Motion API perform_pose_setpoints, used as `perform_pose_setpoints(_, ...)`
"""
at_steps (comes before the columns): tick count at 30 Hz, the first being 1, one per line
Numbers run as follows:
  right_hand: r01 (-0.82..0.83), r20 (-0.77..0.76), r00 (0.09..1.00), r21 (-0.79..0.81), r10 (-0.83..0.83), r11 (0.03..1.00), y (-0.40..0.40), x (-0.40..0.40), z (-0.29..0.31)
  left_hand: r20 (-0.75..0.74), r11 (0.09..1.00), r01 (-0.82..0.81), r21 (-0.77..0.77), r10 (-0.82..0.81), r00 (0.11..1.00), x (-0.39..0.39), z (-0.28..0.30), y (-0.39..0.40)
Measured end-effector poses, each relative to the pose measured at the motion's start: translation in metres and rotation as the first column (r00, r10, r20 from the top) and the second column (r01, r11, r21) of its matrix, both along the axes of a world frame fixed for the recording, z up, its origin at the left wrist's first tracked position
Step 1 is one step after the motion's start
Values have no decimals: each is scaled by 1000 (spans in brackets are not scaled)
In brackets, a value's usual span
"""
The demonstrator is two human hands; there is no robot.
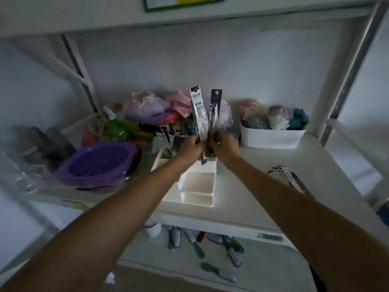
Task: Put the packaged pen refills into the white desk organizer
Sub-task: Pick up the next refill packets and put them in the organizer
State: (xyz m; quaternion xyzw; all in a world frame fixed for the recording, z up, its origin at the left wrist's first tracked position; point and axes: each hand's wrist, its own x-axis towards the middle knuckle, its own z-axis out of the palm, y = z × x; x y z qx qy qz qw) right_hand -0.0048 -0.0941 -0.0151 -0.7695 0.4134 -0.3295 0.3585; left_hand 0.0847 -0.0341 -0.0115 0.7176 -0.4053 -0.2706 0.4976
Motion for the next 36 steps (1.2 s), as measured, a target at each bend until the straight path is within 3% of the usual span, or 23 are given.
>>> perform_pose_setpoints(3,67,105,992,-10,-66,998,18,53,3,189,999,-16,-48,25,982,55,7,15)
perform_pose_setpoints(8,109,44,993,-87,-105,990,43,108,-5,389,996,-4,-93,40,921,120,0,28)
perform_pose_setpoints(15,205,-258,920,-322,-295,924,40,123,-20,591,991,102,91,-136,795,146,-27,17)
perform_pose_setpoints(19,56,-486,846,-326,-218,944,40,123,-31,692,974,60,218,-198,694,151,-33,13)
perform_pose_setpoints(21,52,-434,883,-285,-177,957,42,122,-26,714,961,57,271,-240,658,150,-32,13)
perform_pose_setpoints(23,120,-261,946,-266,-191,957,45,122,-17,717,937,33,347,-287,636,148,-31,14)
perform_pose_setpoints(25,120,-102,981,-351,-166,929,49,124,-8,713,922,1,387,-301,633,146,-38,17)
perform_pose_setpoints(27,58,-90,988,-523,-123,850,53,128,-3,760,932,-45,359,-263,595,142,-43,22)
perform_pose_setpoints(29,-5,-182,972,-656,-151,755,54,133,-1,801,940,-73,333,-242,547,139,-43,29)
perform_pose_setpoints(31,-118,-355,915,-690,-192,714,51,134,-7,763,949,-15,314,-243,599,139,-37,32)
perform_pose_setpoints(33,-185,-484,850,-642,-207,744,47,130,-19,647,978,61,200,-179,741,144,-28,34)
perform_pose_setpoints(34,-180,-507,833,-625,-221,760,46,126,-25,574,993,68,101,-114,811,148,-25,34)
perform_pose_setpoints(36,-140,-493,834,-625,-249,768,45,121,-35,495,995,75,-63,-34,868,149,-18,35)
